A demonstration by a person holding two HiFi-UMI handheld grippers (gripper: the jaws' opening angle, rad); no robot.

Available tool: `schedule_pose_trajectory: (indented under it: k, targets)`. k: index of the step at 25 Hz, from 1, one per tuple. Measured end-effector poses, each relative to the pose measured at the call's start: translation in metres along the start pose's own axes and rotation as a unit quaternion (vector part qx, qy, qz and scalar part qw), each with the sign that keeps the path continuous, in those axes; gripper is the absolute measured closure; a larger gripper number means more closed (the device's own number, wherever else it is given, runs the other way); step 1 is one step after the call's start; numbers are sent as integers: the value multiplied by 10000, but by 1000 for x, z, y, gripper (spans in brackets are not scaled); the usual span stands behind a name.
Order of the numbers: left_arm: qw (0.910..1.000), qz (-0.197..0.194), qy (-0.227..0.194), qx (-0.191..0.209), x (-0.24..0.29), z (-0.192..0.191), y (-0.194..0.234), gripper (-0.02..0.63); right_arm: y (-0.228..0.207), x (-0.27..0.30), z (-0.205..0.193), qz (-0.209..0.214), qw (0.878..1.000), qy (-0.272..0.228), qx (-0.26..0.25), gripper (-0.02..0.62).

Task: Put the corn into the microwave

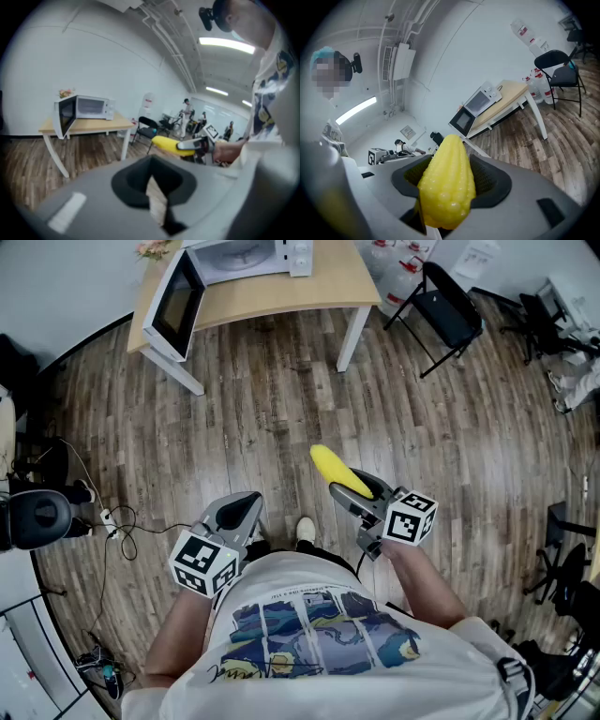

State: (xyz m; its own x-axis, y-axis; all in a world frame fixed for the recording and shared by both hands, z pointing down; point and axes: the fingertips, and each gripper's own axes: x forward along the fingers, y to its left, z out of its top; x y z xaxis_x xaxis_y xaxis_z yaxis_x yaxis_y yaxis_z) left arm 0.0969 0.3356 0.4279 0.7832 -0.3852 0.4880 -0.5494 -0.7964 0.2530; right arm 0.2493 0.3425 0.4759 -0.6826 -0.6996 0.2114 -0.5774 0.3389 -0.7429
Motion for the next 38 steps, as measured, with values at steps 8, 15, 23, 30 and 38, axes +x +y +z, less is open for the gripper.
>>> schedule_pose_trajectory:
  k: [8, 15, 23, 30, 38]
  targets:
    - [9997, 74, -123, 173, -4, 15, -9, 598, 5, 0, 12, 64, 9997, 8, -221, 342]
    - [9996, -78, -230, 122, -4, 21, 22, 598, 6, 35, 19, -54, 9991, 129, -397, 342]
    - [9951, -713, -565, 382, -10, 77, 96, 598, -2, 109, 49, -722, 9933, 293, -853, 342]
    - [9906, -922, -778, 640, -37, 128, 205, 598, -6, 202, 99, -1199, 9868, 156, -1082, 342]
    - [9898, -852, -971, 601, -63, 148, 303, 598, -7, 292, 143, -1447, 9826, -39, -1160, 342]
